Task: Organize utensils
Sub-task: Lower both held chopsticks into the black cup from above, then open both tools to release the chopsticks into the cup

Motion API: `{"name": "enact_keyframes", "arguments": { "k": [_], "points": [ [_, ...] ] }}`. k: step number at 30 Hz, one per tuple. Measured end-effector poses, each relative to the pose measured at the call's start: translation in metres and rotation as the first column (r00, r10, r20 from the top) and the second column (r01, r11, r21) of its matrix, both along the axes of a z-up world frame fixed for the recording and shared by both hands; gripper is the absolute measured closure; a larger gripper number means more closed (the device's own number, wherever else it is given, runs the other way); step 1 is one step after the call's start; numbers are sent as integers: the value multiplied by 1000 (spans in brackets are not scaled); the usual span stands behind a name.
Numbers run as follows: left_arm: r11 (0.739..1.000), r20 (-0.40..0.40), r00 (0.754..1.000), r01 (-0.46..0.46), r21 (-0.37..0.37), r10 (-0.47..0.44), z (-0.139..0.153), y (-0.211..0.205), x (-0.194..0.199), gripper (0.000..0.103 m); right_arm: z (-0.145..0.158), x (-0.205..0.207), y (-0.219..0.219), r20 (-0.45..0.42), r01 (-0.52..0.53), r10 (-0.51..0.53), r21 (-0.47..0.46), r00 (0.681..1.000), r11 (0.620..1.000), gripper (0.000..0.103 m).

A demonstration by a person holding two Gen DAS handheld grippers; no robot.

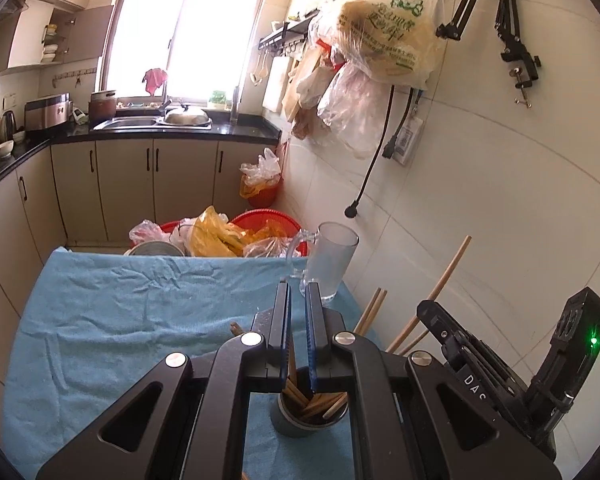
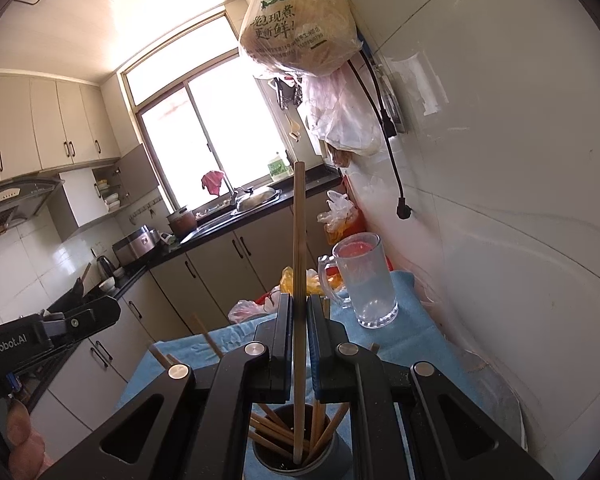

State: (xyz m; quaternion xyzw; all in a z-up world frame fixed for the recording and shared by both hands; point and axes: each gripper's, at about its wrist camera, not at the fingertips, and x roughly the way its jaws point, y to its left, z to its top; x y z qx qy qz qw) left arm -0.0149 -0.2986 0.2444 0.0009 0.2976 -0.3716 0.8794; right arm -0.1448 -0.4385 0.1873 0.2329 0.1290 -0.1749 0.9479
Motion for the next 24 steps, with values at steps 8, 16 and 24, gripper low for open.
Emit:
{"name": "enact_keyframes", "arguments": {
  "k": [8, 16, 24],
  "points": [
    [1000, -20, 1000, 1, 17, -1, -8, 2, -1, 97, -17, 7, -2, -56, -16, 17, 17, 998, 1000, 95],
    [1000, -34, 999, -17, 18, 18, -10, 17, -4, 96, -8, -10, -8, -25, 6, -5, 23, 1000, 1000, 79],
    [996, -18, 996, -82, 17, 83, -12, 55, -18, 56, 19, -51, 3, 64, 31, -32, 15, 997, 999, 62]
  ]
}}
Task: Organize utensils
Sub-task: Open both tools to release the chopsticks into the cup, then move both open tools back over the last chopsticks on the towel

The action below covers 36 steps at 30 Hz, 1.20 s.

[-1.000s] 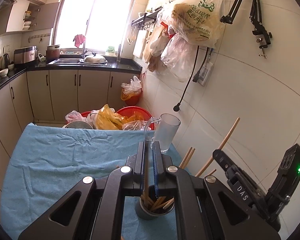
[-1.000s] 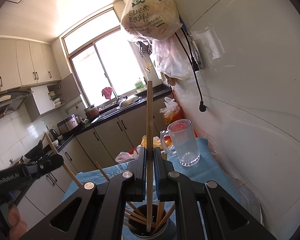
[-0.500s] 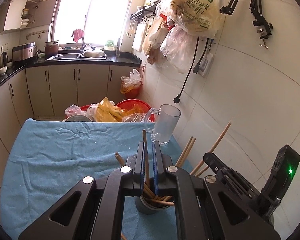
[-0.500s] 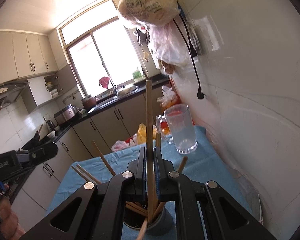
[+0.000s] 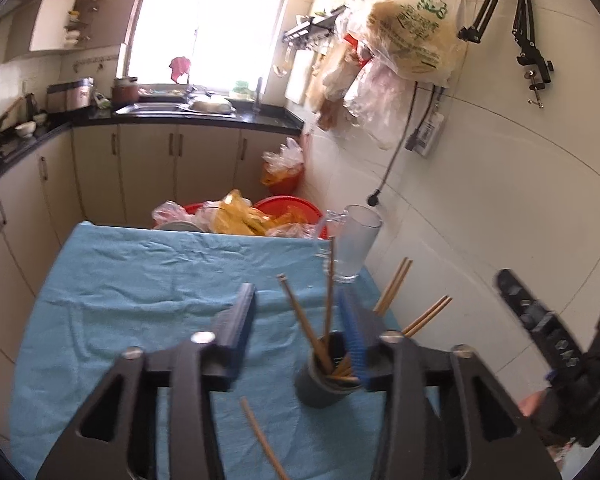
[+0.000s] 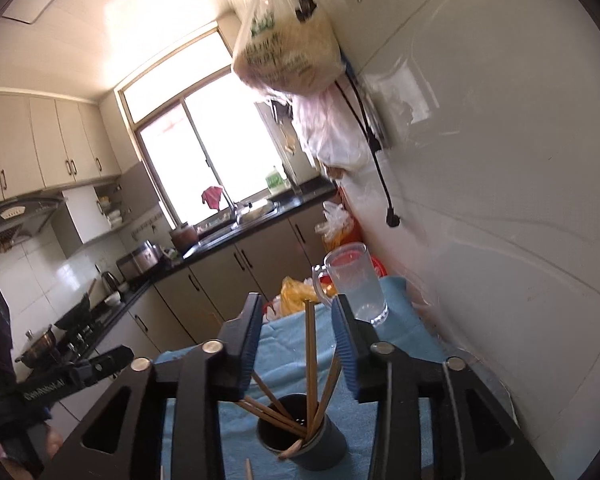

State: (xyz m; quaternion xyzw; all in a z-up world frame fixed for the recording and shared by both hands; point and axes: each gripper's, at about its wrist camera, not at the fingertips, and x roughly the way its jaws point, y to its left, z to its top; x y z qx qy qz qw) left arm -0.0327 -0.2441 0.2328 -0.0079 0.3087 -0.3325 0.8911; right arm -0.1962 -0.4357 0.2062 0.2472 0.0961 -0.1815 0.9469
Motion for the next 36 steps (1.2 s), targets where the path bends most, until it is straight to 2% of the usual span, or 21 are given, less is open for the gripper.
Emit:
{"name": "enact_keyframes", "arguments": {
  "k": [1, 3, 5, 7, 12, 17, 21, 24, 29, 36],
  "points": [
    [1000, 1, 1000, -10, -3, 10, 0, 7, -2, 52, 2, -7, 4, 10, 2, -2, -6, 1000, 1000, 59],
    [999, 7, 999, -48, -4, 48, -3, 24, -9, 43, 3, -19, 14, 16, 8, -8, -13, 1000, 1000, 45],
    [995, 23, 995, -97, -6, 97, -7, 42, -15, 31, 1, -31, 23, 18, 12, -12, -22, 1000, 1000, 25],
    [990, 29, 990, -137, -5, 138, -14, 61, -21, 30, -4, -38, 33, 8, 10, -10, -32, 1000, 999, 19],
    [971, 25, 972, -235, 49, 234, -50, 107, -35, 26, -29, -46, 58, -64, -62, 60, -28, 996, 998, 18],
    [950, -82, 952, -282, 136, 295, -106, 154, -40, 26, -70, -35, 78, -174, -142, 142, 13, 974, 990, 18],
    [931, -170, 923, -315, 185, 346, -142, 182, -37, 26, -102, -18, 91, -257, -212, 225, 77, 940, 974, 18],
    [925, -213, 906, -327, 195, 366, -155, 192, -34, 26, -118, -9, 103, -293, -248, 266, 96, 918, 964, 18],
    [929, -273, 892, -315, 194, 360, -168, 195, -29, 26, -135, 3, 117, -332, -290, 316, 125, 889, 949, 18],
    [926, -342, 867, -294, 237, 363, -187, 183, -10, 26, -144, 5, 117, -360, -280, 310, 134, 880, 950, 18]
  ]
}}
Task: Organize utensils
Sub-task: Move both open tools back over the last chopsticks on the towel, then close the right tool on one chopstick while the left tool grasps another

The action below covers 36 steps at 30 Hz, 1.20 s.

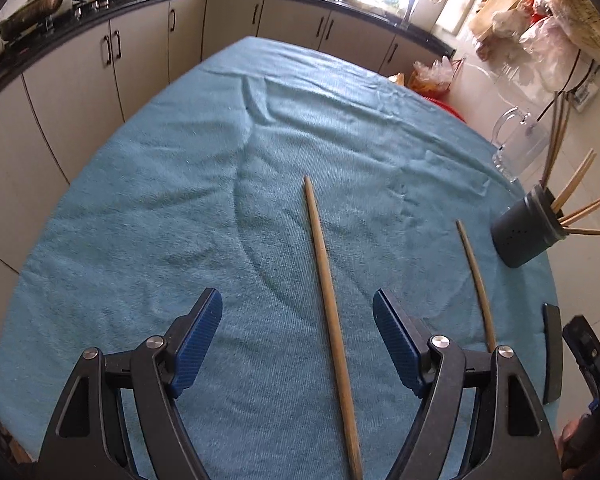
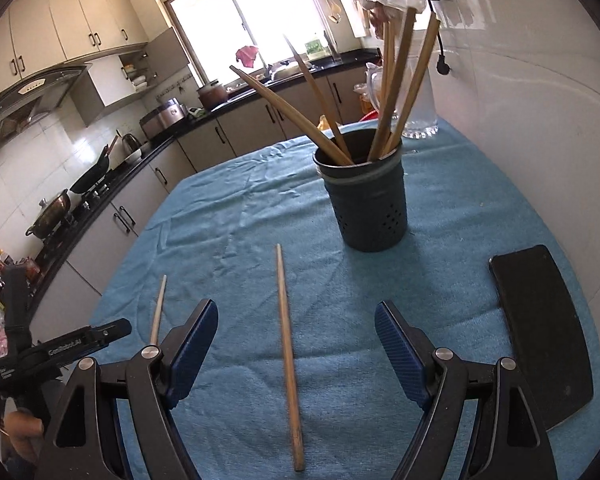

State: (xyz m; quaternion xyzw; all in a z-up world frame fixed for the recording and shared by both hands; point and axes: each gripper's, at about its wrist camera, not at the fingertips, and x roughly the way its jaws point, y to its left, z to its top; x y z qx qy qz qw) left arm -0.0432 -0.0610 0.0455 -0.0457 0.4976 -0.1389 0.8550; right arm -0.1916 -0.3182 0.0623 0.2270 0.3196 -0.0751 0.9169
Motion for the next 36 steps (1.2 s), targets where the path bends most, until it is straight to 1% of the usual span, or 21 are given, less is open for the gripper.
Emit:
{"name": "enact_keyframes", "arguments": {
  "k": [3, 5, 6, 7, 8, 9, 10, 12, 14, 17, 18, 20, 22, 25, 27, 28, 30, 31, 33, 34, 36],
  "points": [
    [1000, -43, 999, 13, 6, -12, -10, -9, 13, 28, 0, 1, -1, -5, 0, 0, 2, 1000, 1000, 18],
    [999, -59, 998, 27, 36, -25, -16, -18, 21, 44, -1, 1, -1, -4, -3, 3, 5, 1000, 1000, 18],
    [998, -65, 997, 43, 52, -39, -19, -24, 25, 45, -1, 1, -1, -5, -5, 5, 4, 1000, 1000, 18],
    [996, -47, 998, 47, 76, -44, -18, -28, 27, 47, -1, 1, 0, -6, -6, 6, 2, 1000, 1000, 19],
    [992, -33, 999, 42, 116, -38, -18, -34, 31, 57, -1, 1, -1, -6, -6, 6, 1, 1000, 1000, 19],
    [989, -33, 999, 38, 140, -34, -19, -38, 35, 61, -1, 2, -1, -6, -7, 7, -1, 1000, 1000, 19],
    [988, -31, 999, 45, 150, -40, -19, -41, 39, 63, 0, 2, -1, -8, -8, 8, -3, 1000, 1000, 19],
    [981, -21, 999, 47, 188, -44, -20, -47, 47, 71, 1, 3, -1, -16, -14, 14, -7, 1000, 1000, 21],
    [973, -11, 999, 45, 225, -44, -20, -49, 50, 82, 1, 8, -1, -25, -27, 27, 1, 999, 1000, 24],
    [975, -17, 998, 57, 215, -54, -18, -40, 47, 90, 0, 21, 0, -59, -65, 66, 15, 996, 998, 33],
    [975, -18, 998, 61, 212, -58, -18, -36, 45, 91, -1, 27, 1, -73, -75, 76, 18, 994, 997, 34],
    [977, -18, 998, 66, 201, -64, -17, -24, 38, 92, -4, 40, 3, -111, -97, 98, 16, 989, 995, 42],
    [976, -18, 997, 78, 202, -76, -17, -17, 32, 92, -9, 56, 7, -157, -130, 130, 13, 979, 991, 48],
    [978, -30, 996, 91, 189, -87, -17, -11, 28, 92, -21, 83, 15, -234, -177, 174, 8, 957, 984, 57],
    [978, -31, 996, 93, 187, -89, -17, -10, 28, 92, -29, 101, 17, -277, -190, 186, 10, 943, 982, 60],
    [977, -30, 995, 95, 192, -91, -18, -10, 28, 92, -32, 108, 17, -296, -189, 183, 9, 938, 982, 68],
    [974, -26, 995, 100, 206, -96, -17, -9, 27, 92, -38, 122, 16, -331, -190, 179, -2, 927, 982, 70],
    [973, -26, 995, 100, 209, -96, -17, -11, 27, 92, -41, 130, 17, -355, -195, 178, -12, 918, 981, 74],
    [970, -20, 995, 102, 220, -100, -18, -14, 26, 92, -48, 141, 16, -385, -193, 173, -12, 906, 981, 74],
    [970, -14, 995, 97, 221, -97, -18, -15, 26, 92, -52, 145, 16, -403, -199, 178, -10, 898, 980, 76],
    [976, -9, 996, 93, 198, -93, -17, -15, 26, 92, -54, 148, 17, -408, -197, 171, -23, 897, 980, 81]
  ]
}}
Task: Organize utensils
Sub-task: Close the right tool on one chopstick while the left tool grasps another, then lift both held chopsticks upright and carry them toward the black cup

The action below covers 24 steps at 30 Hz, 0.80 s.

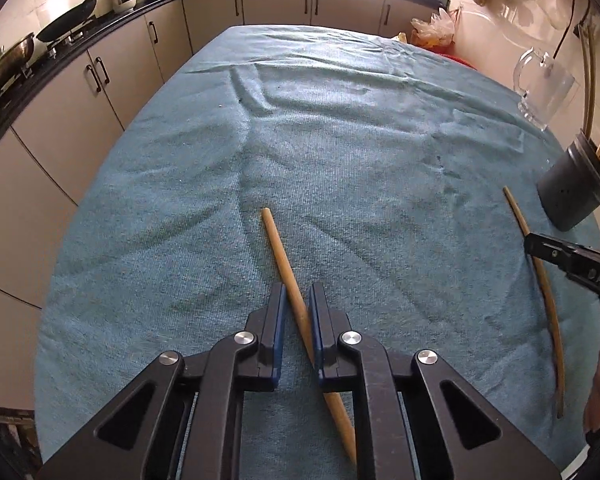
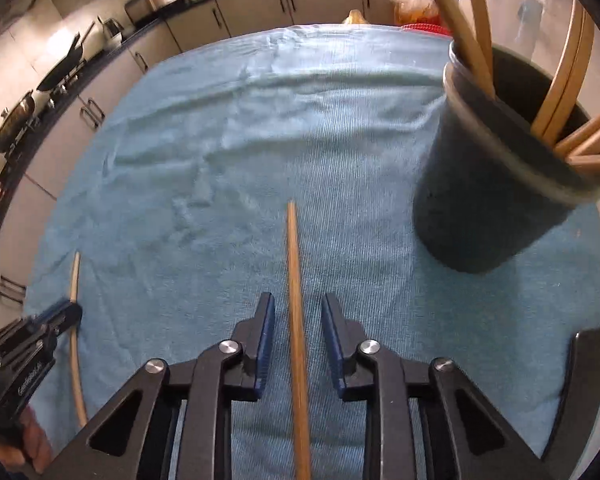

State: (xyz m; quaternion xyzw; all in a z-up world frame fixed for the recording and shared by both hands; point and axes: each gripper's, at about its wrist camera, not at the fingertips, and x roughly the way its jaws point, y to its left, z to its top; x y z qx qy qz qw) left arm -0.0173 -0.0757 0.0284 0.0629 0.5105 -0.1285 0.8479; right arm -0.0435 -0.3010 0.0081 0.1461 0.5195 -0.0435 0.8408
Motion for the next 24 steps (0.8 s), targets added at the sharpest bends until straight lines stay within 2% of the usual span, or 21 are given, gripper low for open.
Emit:
{"name": "enact_keyframes", "arguments": {
  "k": [2, 6, 11, 17, 24],
  "points": [
    [1000, 0, 1000, 11, -23, -11, 0, -4, -1, 95, 0, 3, 5, -5, -14, 14, -41, 1000, 999, 96],
    [998, 6, 999, 45, -53, -45, 3, -11, -3, 97, 3, 4, 7, 10, -32, 32, -7, 999, 999, 96],
    [992, 61, 996, 64, -108, -58, 26, -8, -10, 97, 28, -13, 15, 119, -45, 41, 36, 992, 998, 96],
    [983, 150, 987, 77, -167, -52, 64, -1, -24, 97, 77, -50, 26, 317, -42, 33, 22, 948, 999, 96],
    [973, 235, 970, 108, -202, -59, 98, -3, -43, 97, 109, -90, 29, 457, -12, 6, 11, 890, 1000, 96]
  ]
}}
